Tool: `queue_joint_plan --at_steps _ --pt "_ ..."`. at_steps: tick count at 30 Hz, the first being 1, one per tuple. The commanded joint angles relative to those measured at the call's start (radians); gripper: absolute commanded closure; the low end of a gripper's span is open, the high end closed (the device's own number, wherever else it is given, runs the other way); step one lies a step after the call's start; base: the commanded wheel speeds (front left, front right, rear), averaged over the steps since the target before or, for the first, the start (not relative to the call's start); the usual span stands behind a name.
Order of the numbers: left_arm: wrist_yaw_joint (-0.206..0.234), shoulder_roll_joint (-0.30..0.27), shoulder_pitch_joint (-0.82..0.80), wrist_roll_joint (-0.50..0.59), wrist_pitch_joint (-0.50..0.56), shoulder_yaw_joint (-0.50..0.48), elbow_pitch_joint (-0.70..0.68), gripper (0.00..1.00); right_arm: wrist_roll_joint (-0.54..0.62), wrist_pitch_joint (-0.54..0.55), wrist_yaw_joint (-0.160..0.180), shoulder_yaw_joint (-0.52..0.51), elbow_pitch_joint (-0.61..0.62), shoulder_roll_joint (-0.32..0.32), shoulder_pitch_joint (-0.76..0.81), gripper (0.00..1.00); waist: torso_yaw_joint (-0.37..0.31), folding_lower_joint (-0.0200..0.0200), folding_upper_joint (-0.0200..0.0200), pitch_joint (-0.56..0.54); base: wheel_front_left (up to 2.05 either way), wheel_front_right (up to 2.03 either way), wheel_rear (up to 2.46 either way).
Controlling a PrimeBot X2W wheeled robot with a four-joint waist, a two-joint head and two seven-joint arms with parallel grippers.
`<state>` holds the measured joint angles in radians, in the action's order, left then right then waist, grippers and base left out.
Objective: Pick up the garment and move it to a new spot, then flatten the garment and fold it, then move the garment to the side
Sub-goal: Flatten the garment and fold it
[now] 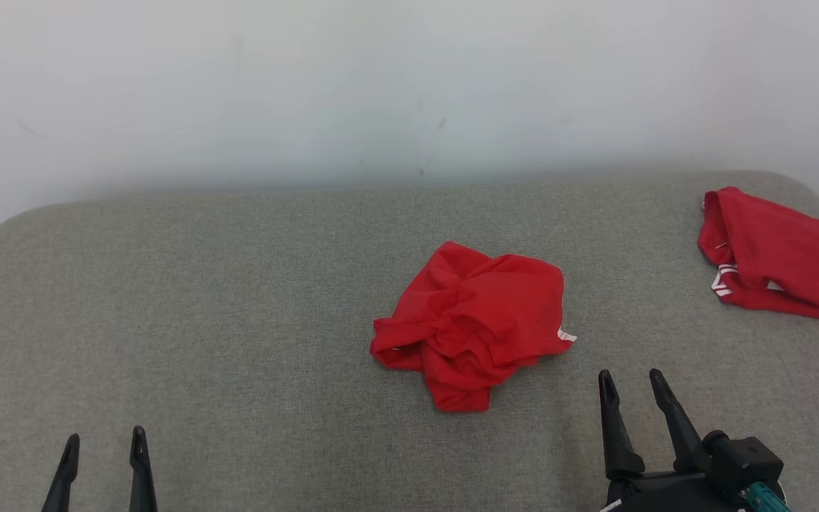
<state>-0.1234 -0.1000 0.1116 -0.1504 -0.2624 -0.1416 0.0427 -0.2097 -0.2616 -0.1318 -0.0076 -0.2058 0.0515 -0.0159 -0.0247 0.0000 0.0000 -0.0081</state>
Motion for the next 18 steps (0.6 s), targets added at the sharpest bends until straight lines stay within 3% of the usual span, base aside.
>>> queue_joint_plan --at_steps 1,18 --pt "-0.002 0.000 0.010 0.009 -0.003 -0.001 0.005 0.00 -0.004 -0.004 0.003 0.001 -0.001 -0.003 -0.002 0.00 0.000 0.0000 0.0000 0.000 0.00 0.00 0.00" --pt "-0.007 -0.003 0.003 0.006 -0.003 0.003 0.008 0.00 -0.008 -0.004 0.003 0.004 -0.005 -0.003 0.001 0.00 -0.001 0.0000 0.0000 0.008 0.00 0.00 0.00"
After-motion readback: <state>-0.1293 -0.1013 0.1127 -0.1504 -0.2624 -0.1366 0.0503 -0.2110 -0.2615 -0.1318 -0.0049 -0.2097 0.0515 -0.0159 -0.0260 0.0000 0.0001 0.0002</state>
